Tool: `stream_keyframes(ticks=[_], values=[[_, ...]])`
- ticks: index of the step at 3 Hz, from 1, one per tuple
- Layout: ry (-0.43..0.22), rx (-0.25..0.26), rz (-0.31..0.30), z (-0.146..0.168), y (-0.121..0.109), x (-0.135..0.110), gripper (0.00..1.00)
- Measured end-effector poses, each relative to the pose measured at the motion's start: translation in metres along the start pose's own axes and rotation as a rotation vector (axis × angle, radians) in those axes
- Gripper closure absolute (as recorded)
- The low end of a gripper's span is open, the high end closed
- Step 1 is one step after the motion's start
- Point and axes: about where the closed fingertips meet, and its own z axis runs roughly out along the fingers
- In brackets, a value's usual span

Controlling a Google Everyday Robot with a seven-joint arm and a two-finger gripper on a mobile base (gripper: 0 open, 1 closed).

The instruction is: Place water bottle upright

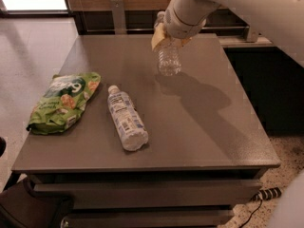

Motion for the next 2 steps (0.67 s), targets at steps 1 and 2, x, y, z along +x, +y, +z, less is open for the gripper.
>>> stream_keyframes(ticks=[1, 2], values=[[-0.124, -0.095, -0.066, 0.001, -0.006, -0.006, 1.0], [-0.323, -0.3, -0.073, 0.006, -0.004, -0.048, 1.0]])
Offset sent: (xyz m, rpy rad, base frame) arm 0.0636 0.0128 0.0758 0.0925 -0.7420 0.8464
